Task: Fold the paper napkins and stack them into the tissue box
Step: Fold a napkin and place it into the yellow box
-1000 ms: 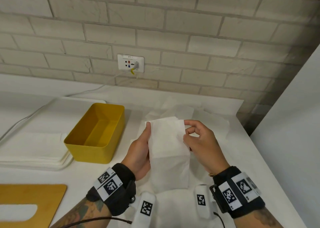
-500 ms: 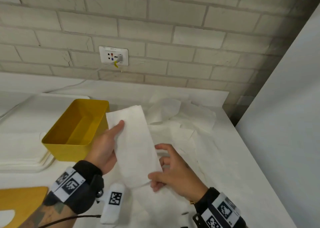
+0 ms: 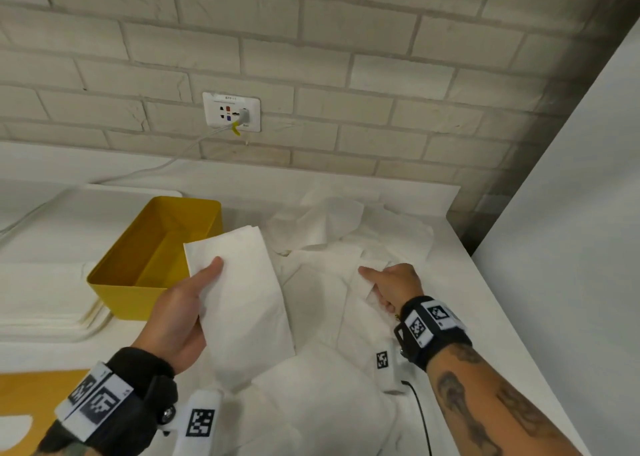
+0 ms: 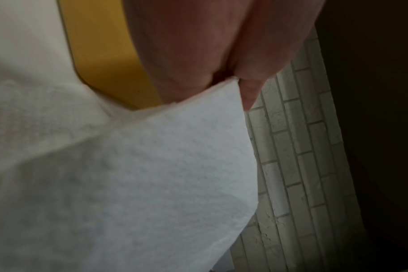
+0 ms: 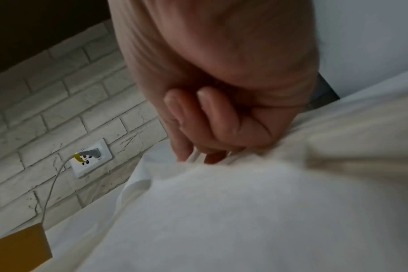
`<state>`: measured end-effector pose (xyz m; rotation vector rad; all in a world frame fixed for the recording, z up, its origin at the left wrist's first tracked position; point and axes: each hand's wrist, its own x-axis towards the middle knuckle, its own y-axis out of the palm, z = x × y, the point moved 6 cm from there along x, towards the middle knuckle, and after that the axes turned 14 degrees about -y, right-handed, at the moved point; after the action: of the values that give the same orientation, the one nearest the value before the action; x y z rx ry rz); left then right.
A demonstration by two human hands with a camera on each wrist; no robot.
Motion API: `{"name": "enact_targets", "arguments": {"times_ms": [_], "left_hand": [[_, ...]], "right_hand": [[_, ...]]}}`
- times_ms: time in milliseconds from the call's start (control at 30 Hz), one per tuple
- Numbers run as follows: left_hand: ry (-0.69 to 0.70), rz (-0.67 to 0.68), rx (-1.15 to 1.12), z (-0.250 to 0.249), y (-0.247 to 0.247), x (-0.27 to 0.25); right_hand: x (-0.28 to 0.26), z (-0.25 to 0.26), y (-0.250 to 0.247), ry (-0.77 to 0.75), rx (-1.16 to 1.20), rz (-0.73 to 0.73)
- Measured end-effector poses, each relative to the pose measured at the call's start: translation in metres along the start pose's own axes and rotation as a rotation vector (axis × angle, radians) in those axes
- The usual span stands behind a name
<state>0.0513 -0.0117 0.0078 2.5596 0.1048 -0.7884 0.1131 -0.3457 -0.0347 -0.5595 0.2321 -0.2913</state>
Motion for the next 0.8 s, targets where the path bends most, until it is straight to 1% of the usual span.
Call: {"name": "enact_targets", "arguments": {"times_ms": [67,167,233,333,400,500,567,600,667,733,800], "left_hand": [[-0.004,0.007,0.006,0.001,0.004,-0.001],[-0.011,0.030,0.003,0.000,0.007,-0.001],[-0.015,0.048,0.007,-0.001,0.013,-0.002],[-0.030,0.099,0.047,0.002,0.031,-0.005],[-0.058,0.142,0.090,0.008,0.047,-0.006],[-0.104,0.206,0.143,0.019,0.067,-0.005],[-0.110,0.240,0.147,0.022,0.076,-0.003],[-0.099,0.253,0.142,0.022,0.079,-0.003],[-0.071,0.277,0.107,0.020,0.085,-0.003],[-0.074,0.315,0.046,0.019,0.084,0.000],[-0.092,0.324,0.009,0.018,0.079,0.005]], "right_hand": [[0.006,0.008,0.004,-0.040,0.018,-0.048],[0.003,0.041,-0.013,-0.217,-0.052,-0.149],[0.001,0.063,-0.024,-0.322,-0.032,-0.163],[-0.012,0.097,-0.036,-0.391,0.191,-0.146],[-0.025,0.125,-0.041,-0.477,0.353,-0.129],[-0.062,0.175,-0.045,-0.680,0.703,0.015],[-0.087,0.192,-0.044,-0.787,0.857,0.135],[-0.096,0.192,-0.040,-0.806,0.882,0.179],[-0.106,0.174,-0.027,-0.772,0.850,0.210],[-0.111,0.146,-0.007,-0.707,0.717,0.239],[-0.119,0.120,0.012,-0.623,0.593,0.291]]}}
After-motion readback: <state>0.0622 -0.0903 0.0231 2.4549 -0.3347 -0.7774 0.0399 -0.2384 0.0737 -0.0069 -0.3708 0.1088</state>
